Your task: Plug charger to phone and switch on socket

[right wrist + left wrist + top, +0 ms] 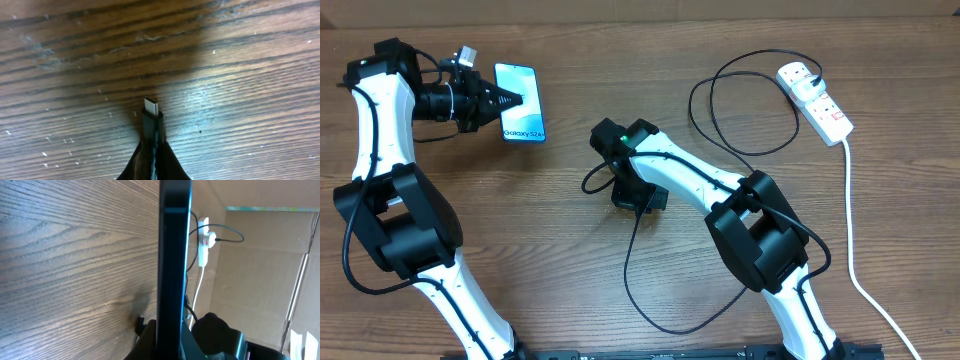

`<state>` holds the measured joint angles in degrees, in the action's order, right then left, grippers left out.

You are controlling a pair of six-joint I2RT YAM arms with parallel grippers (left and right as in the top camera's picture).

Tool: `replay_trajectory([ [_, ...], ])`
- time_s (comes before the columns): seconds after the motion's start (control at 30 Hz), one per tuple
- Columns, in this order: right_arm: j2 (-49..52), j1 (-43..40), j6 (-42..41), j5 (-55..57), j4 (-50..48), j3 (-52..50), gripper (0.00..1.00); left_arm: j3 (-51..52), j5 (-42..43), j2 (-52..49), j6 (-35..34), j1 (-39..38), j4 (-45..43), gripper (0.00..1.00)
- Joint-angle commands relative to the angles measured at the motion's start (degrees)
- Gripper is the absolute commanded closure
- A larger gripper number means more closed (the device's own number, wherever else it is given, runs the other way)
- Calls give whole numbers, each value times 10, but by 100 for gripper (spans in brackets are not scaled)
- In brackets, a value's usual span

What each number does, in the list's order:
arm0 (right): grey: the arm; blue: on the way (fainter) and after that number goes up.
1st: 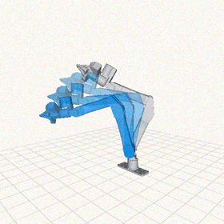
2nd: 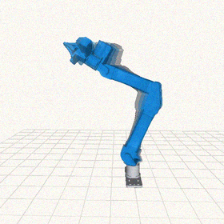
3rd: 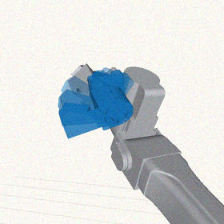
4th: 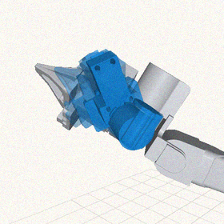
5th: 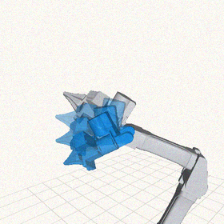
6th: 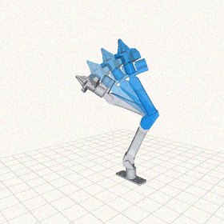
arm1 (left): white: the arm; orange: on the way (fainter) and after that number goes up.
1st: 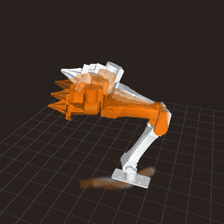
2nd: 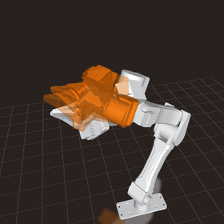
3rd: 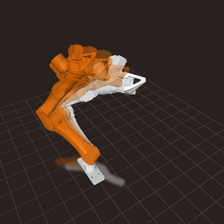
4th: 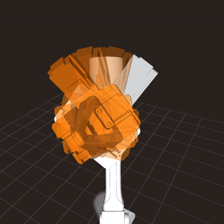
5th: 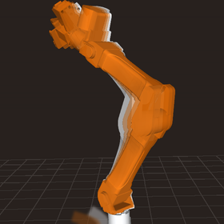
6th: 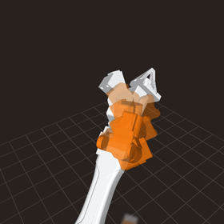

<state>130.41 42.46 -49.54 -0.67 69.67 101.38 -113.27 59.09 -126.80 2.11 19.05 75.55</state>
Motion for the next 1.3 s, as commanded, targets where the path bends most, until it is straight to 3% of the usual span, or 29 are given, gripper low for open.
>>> replay_trajectory([
  [0.0, 5, -9, 32, 6, 10, 20, 96, -17, 51, 10, 44, -15, 14, 96],
  [0.2, -100, -13, 87, 1, 18, 26, 96, -17, 175, 10, 139, -44, 79, 96],
  [0.37, -228, -4, 171, -57, 23, 26, 96, -17, 203, 10, 197, -78, 142, 96],
  [0.6, -349, 49, 212, -72, 39, 24, 96, -17, 280, 10, 203, -128, 151, 96],
  [0.87, -353, 99, 195, -70, 8, -1, 96, -17, 316, 10, 202, -165, 146, 96],
  [1.27, -353, 33, 144, -123, -68, -66, 96, -17, 316, 10, 188, -167, 146, 96],
])
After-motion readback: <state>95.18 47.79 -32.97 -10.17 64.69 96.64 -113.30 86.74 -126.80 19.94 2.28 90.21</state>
